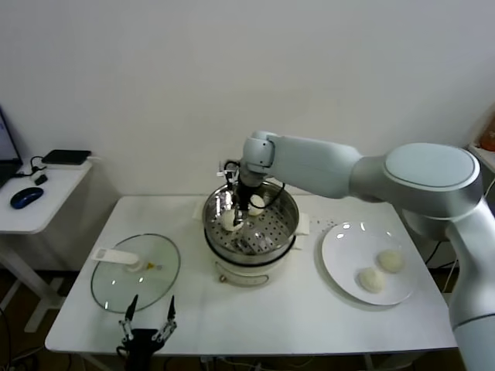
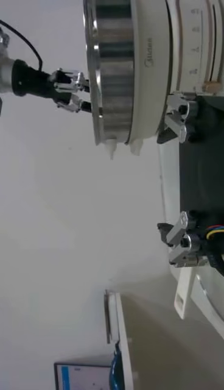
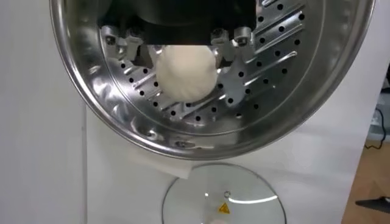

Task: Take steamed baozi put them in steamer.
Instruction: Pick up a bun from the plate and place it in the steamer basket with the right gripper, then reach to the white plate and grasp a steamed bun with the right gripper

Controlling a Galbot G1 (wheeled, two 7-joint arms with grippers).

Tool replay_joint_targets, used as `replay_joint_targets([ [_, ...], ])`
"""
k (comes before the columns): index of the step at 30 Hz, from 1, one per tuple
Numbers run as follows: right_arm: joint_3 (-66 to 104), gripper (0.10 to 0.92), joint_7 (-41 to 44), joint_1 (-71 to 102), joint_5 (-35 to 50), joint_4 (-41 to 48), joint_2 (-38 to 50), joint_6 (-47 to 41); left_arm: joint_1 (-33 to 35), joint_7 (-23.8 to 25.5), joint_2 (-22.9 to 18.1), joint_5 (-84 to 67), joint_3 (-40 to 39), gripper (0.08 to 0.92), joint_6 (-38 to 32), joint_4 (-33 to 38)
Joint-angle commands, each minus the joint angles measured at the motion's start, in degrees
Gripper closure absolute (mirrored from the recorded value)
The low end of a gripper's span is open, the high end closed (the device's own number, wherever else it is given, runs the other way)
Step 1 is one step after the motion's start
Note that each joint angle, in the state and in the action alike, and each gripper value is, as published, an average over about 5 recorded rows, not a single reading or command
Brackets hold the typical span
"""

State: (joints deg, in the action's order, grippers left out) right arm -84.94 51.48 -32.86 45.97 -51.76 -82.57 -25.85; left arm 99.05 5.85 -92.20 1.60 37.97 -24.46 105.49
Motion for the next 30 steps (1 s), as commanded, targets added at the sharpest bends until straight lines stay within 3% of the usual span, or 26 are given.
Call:
replay_joint_targets([
  [1,-2.3,0.223,4.3,-6.6,5.3,-3.8,4.3,2.5,0.3,0.0,0.0,0.1,0.2,0.177,0.0,0.0],
  [6,-10.9,0.203,12.4,-16.9,7.3,-7.0,11.6,8.6,0.4,0.0,0.1,0.0,0.6,0.177,0.1,0.2],
  [12,-20.5,0.202,19.9,-24.5,3.7,-12.9,22.6,16.9,0.2,0.1,0.1,-0.1,0.8,0.177,0.2,-0.1],
  [19,-26.2,0.203,18.2,-23.8,-5.4,-20.4,33.2,20.1,-0.2,0.1,-0.4,0.2,0.5,0.177,0.2,-0.8],
  [30,-21.8,0.203,11.2,-9.9,-22.0,-21.6,43.0,17.7,-0.6,0.0,-1.0,0.5,0.6,0.177,0.1,-1.9],
])
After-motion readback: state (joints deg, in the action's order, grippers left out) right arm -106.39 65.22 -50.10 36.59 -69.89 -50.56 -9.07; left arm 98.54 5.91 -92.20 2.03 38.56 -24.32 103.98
